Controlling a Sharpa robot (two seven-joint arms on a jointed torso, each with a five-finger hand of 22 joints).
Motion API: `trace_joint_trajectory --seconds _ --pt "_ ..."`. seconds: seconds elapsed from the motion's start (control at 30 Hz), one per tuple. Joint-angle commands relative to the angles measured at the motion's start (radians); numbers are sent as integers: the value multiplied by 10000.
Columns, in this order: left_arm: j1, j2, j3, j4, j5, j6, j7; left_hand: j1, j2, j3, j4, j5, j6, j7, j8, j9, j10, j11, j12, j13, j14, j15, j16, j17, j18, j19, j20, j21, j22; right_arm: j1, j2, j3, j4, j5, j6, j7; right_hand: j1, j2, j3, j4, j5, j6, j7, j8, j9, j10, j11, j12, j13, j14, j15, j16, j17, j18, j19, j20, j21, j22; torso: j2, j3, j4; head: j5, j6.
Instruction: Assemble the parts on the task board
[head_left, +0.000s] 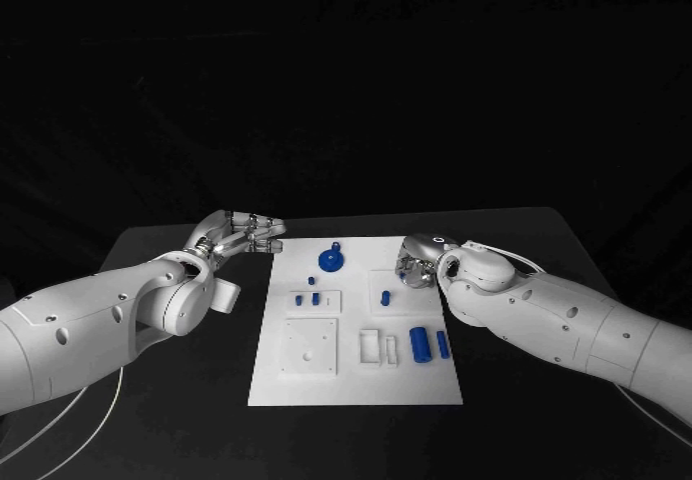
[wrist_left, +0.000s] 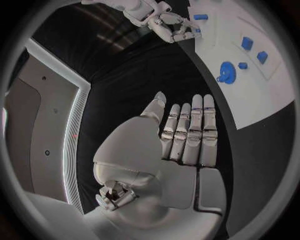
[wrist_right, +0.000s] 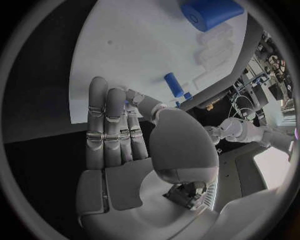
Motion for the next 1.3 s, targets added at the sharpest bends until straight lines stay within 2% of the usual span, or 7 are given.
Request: trace_joint_trajectory --seconds 0.03,0.33,0.6,0.83,1.03,1.2,1.3 --pt "-6 18 7 -4 -16 111 -76 28 77 -33 16 -29 25 6 33 9 45 16 43 1 25 -4 -4 13 -110 39 14 -8 -15 -257 85 -149 10 -27 758 121 -18 97 126 -9 -158 93 -10 50 10 143 -94 21 18 20 -77 64 -40 181 -71 11 42 89 2 -4 12 16 -13" --pt "-6 44 7 -76 -79 149 -131 30 72 -37 16 -30 26 9 34 10 42 18 43 1 20 -2 -4 12 -113 32 16 -12 -18 -308 111 -149 -65 -129 529 116 -56 105 244 -54 -250 146 -25 50 10 192 -106 22 19 -1 -95 121 -108 186 -80 -5 -19 327 4 -8 38 32 -38" --pt "-6 57 7 -145 -84 238 -386 35 23 -82 28 -52 -54 55 29 7 -43 47 42 2 -22 16 -4 5 -115 10 29 -23 -37 -317 77 -149 -88 306 307 266 -173 40 254 36 80 217 -52 54 16 293 -144 25 22 -1 -116 155 -123 166 -55 -21 -68 446 -5 3 -18 86 -45" --pt "-5 51 7 -148 -90 281 -551 216 -48 -59 -124 -52 -93 73 28 6 -27 41 47 2 -12 5 0 4 -103 21 22 -17 -41 -317 -43 -124 44 770 99 433 -212 12 188 42 306 291 -74 53 16 360 -167 25 21 -6 -149 164 -128 148 -56 -54 -96 533 12 2 5 91 -28" --pt "-4 67 7 -165 -191 330 -750 239 -40 -64 -170 -59 -98 78 33 8 -26 42 43 1 -8 3 -1 -1 -103 25 18 -10 -40 -316 -153 32 120 1425 34 569 -251 27 85 25 518 323 -85 53 16 393 -180 25 21 -7 -173 202 -102 134 -29 -78 -118 612 12 -23 57 152 -87" --pt "-2 71 7 -192 -299 316 -947 317 -47 -34 -280 -56 -167 106 26 5 -33 50 41 1 -9 0 -4 -11 -100 29 9 0 -35 -315 -203 160 173 1937 -73 685 -277 77 24 -11 553 320 -84 54 20 395 -182 24 20 -17 -163 241 -85 123 -12 -71 -179 699 7 -21 -17 226 -108" --pt "-1 76 7 -197 -360 297 -982 317 -47 -34 -280 -56 -167 106 26 5 -33 50 41 1 -9 0 -4 -11 -100 29 9 0 -35 -314 -243 299 202 2189 -58 748 -283 71 16 -17 581 327 -87 54 19 401 -184 24 21 -19 -165 241 -86 124 -12 -72 -186 710 9 -15 -14 215 -99"
